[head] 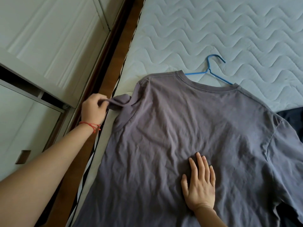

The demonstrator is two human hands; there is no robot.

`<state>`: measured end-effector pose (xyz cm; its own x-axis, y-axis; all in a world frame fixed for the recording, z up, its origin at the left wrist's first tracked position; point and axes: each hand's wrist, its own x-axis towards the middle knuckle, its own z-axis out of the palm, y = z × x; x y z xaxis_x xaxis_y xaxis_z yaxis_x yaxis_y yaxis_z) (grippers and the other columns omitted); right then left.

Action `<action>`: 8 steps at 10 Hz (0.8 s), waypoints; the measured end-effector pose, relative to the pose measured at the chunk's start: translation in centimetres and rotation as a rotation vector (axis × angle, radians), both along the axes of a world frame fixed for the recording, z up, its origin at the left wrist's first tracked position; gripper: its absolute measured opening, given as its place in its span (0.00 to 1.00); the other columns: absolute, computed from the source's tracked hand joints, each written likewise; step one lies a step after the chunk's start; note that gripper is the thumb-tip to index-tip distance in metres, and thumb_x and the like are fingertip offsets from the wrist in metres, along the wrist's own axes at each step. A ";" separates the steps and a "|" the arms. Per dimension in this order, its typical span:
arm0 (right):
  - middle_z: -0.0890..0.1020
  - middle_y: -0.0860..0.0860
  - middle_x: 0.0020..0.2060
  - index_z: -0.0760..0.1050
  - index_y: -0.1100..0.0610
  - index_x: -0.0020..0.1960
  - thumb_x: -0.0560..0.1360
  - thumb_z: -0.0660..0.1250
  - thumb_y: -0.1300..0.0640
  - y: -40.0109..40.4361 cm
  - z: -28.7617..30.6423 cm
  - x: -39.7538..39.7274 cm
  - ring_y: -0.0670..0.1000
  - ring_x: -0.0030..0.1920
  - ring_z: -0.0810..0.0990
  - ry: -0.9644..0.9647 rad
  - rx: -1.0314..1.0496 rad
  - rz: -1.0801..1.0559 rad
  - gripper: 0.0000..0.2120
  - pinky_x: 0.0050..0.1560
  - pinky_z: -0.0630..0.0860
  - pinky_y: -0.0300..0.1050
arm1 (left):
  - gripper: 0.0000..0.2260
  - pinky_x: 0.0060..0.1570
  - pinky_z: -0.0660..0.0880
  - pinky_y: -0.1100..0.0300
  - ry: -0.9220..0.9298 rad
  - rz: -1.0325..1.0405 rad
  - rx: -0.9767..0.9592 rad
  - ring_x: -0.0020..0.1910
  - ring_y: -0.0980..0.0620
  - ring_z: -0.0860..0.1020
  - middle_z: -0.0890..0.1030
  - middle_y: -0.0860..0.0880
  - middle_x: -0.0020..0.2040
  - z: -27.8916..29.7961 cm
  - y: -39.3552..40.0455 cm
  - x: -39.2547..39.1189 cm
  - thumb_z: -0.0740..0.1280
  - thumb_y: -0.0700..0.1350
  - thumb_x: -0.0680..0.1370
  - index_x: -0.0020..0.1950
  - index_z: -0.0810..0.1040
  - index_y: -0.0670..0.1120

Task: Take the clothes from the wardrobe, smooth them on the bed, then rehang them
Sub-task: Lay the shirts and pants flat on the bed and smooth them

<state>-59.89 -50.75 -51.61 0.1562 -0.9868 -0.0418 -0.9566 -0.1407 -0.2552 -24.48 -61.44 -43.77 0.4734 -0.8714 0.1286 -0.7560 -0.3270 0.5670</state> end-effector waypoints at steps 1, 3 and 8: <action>0.61 0.54 0.70 0.64 0.55 0.66 0.69 0.54 0.47 0.0 0.1 0.0 0.43 0.75 0.39 -0.008 -0.001 -0.001 0.27 0.74 0.41 0.44 | 0.06 0.34 0.69 0.71 0.258 0.096 -0.074 0.33 0.65 0.75 0.77 0.52 0.33 2.4 -0.8 1.5 0.64 0.35 0.74 0.39 0.77 0.44; 0.61 0.54 0.70 0.63 0.55 0.66 0.69 0.54 0.47 0.0 0.0 0.0 0.43 0.75 0.39 -0.011 -0.024 -0.003 0.27 0.74 0.41 0.44 | 0.10 0.27 0.75 0.68 1.018 0.472 -0.059 0.25 0.58 0.78 0.78 0.56 0.21 4.7 -2.9 6.7 0.64 0.44 0.76 0.35 0.72 0.48; 0.61 0.54 0.70 0.63 0.55 0.66 0.70 0.54 0.47 0.0 0.1 0.1 0.47 0.76 0.45 0.017 -0.009 0.008 0.26 0.74 0.42 0.44 | 0.39 0.66 0.64 0.53 1.038 0.651 0.411 0.68 0.46 0.68 0.68 0.42 0.71 -7.3 3.6 3.2 0.72 0.60 0.66 0.69 0.67 0.39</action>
<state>-59.83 -50.78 -51.46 0.1636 -0.9859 -0.0352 -0.9596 -0.1507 -0.2376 -21.26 -57.85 -51.10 0.5401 -0.3320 -0.7734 0.3380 -0.7560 0.5606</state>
